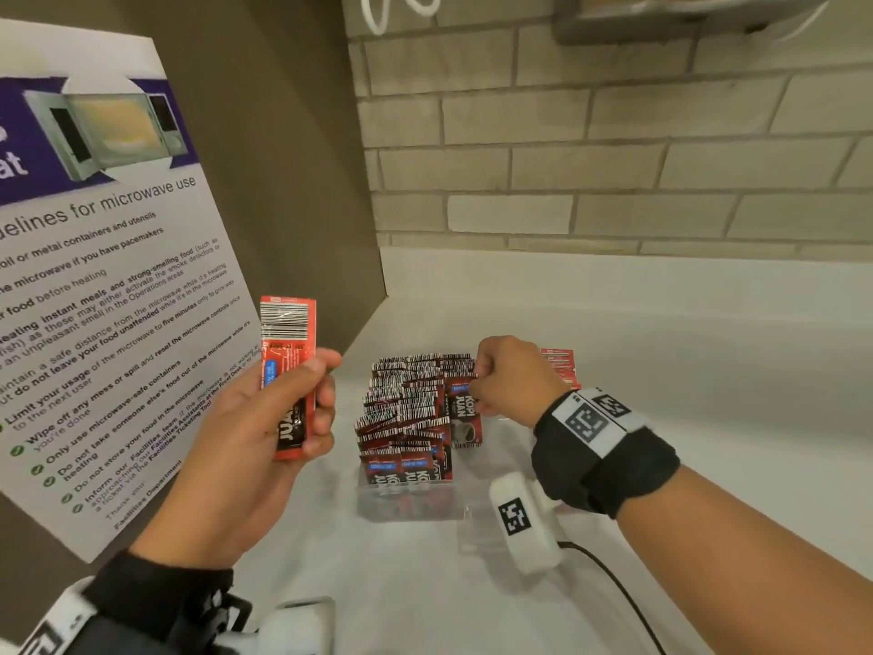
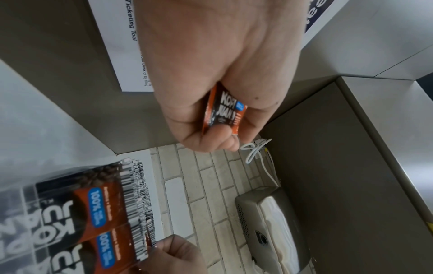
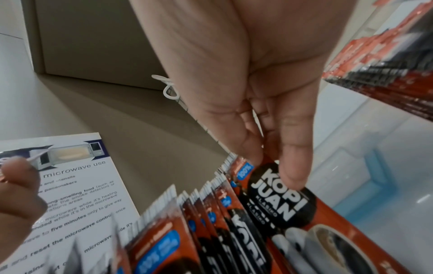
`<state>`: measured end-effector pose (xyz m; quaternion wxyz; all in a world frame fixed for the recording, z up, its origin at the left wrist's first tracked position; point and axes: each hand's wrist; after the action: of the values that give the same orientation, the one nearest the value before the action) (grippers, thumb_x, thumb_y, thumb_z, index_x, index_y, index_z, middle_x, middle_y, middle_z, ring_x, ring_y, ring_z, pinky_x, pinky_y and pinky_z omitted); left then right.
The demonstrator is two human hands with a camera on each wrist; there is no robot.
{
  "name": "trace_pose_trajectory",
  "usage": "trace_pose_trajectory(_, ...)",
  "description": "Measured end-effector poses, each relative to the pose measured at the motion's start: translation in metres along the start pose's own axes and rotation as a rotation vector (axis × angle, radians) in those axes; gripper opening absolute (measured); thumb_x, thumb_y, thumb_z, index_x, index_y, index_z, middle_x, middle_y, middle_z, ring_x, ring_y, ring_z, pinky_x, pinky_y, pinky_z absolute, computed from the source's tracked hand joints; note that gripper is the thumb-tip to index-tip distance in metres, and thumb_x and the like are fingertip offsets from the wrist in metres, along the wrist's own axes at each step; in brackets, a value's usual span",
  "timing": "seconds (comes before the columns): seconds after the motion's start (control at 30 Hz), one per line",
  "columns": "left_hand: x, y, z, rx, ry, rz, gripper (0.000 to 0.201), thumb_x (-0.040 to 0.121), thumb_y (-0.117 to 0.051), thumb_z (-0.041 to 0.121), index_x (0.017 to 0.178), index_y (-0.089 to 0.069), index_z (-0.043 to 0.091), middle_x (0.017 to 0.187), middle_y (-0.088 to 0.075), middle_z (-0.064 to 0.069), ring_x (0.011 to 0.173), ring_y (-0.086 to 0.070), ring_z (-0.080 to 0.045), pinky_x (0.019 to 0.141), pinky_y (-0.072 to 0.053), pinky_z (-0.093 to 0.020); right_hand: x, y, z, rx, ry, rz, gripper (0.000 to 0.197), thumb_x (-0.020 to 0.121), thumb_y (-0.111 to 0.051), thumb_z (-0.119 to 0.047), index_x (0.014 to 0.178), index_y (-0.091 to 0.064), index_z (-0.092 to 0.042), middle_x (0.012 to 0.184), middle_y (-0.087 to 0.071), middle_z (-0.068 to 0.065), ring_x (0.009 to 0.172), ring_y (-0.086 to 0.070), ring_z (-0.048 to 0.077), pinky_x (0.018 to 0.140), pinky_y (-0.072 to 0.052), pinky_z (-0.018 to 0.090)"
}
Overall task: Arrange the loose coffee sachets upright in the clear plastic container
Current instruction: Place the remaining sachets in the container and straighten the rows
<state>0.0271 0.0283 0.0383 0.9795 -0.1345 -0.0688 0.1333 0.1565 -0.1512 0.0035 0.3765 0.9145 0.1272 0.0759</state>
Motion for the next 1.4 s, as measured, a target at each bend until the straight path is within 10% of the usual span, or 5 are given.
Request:
trace_pose_trajectory(0.63, 0.01, 0.004, -0.013, -0.052, 0.085, -0.119, 0.032, 0.084, -0.043, 0.002, 0.101, -0.068, 0.013, 0.076, -0.064, 0.0, 0.063, -0.059, -0.012, 0.06, -0.059, -0.033, -0.01, 0.019, -0.001, -0.064, -0.019, -0.017, 0.031, 0.082, -0.066, -0.016, 0.101, -0.041, -0.011, 0.097, -0.062, 0.012, 0.082, -0.061, 0.025, 0.066, -0.045, 0.029)
trace_pose_trajectory(0.73, 0.012, 0.001, -0.012, -0.072, 0.106, -0.131, 0.04, 0.075, -0.05, 0.007, 0.113, -0.061, 0.013, 0.075, -0.057, -0.003, 0.068, -0.058, -0.017, 0.073, -0.053, -0.04, -0.018, 0.027, -0.01, -0.036, 0.067, 0.063, 0.025, 0.085, -0.062, -0.02, 0.102, -0.044, -0.016, 0.094, -0.062, 0.005, 0.077, -0.057, 0.017, 0.062, -0.041, 0.027)
trace_pose_trajectory(0.93, 0.013, -0.001, -0.007, -0.401, 0.329, -0.327, 0.04, 0.07, -0.061, 0.035, 0.104, -0.055, 0.014, 0.064, -0.031, 0.001, 0.052, -0.029, -0.012, 0.047, -0.027, -0.025, -0.037, 0.032, -0.046, 0.172, 0.356, 0.112, 0.023, 0.086, -0.06, -0.012, 0.104, -0.051, -0.023, 0.102, -0.057, -0.006, 0.08, -0.057, 0.011, 0.067, -0.043, 0.019)
trace_pose_trajectory(1.1, 0.012, -0.01, -0.013, -0.321, 0.429, -0.551, 0.017, 0.068, -0.062, 0.017, 0.08, -0.05, 0.016, 0.06, -0.036, 0.0, 0.046, -0.028, -0.009, 0.044, -0.018, -0.023, -0.045, 0.038, -0.071, 0.211, 0.541, -0.099, 0.043, 0.086, -0.063, -0.013, 0.121, -0.054, -0.034, 0.113, -0.057, -0.013, 0.096, -0.056, 0.003, 0.082, -0.047, 0.02)
trace_pose_trajectory(1.4, 0.018, -0.013, 0.001, -0.03, 0.002, -0.231, 0.023, 0.076, -0.069, 0.003, 0.098, -0.062, 0.007, 0.092, -0.071, -0.01, 0.077, -0.069, -0.014, 0.066, -0.057, -0.022, -0.041, 0.057, -0.047, 0.483, 0.314, -0.043, 0.019, 0.076, -0.071, 0.004, 0.08, -0.058, -0.01, 0.081, -0.064, 0.021, 0.067, -0.064, 0.023, 0.066, -0.051, 0.035)
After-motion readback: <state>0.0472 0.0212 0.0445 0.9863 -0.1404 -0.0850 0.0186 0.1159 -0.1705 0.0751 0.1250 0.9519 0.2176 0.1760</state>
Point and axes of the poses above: each hand's wrist, its own x-axis towards the middle knuckle, its own y-axis out of the back of the hand, z = x × y
